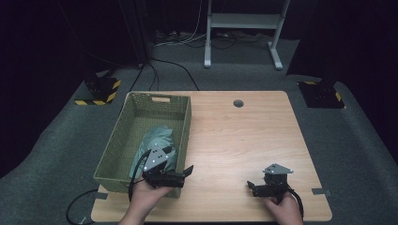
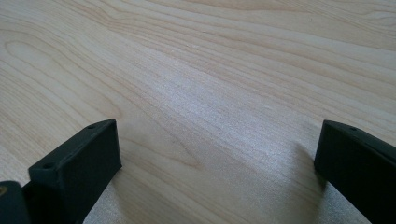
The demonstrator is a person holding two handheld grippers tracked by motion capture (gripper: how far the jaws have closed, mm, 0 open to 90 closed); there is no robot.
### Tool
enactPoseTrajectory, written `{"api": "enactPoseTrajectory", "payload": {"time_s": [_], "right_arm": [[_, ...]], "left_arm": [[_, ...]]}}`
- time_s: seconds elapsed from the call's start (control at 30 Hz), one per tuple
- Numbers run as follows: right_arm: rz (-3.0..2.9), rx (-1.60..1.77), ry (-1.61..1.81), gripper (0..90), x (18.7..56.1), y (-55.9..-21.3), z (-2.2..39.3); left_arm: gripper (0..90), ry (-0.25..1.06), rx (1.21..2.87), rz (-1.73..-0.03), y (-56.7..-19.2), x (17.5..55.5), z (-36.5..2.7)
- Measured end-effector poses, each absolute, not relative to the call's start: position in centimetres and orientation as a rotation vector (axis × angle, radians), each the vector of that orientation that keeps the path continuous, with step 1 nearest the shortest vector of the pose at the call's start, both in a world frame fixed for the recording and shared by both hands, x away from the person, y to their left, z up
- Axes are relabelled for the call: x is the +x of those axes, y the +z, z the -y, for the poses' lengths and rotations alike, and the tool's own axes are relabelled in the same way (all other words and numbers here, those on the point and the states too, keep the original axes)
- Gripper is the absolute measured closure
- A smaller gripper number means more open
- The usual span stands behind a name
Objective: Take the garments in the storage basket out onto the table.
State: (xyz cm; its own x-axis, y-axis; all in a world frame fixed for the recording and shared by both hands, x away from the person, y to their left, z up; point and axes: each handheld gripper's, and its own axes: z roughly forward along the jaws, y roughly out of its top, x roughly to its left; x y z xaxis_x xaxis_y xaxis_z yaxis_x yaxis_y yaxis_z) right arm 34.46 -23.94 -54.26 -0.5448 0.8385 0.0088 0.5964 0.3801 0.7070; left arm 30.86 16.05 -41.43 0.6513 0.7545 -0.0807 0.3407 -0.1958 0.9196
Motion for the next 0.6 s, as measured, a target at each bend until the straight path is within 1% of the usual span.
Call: {"api": "enactPoseTrajectory", "payload": {"time_s": [0.6], "right_arm": [[-2.294, 1.247, 0.953, 0.1, 34.5, -54.3, 23.9]], "left_arm": [[0.8, 0.514, 1.76, -0.953, -41.4, 31.4, -18.4]]}}
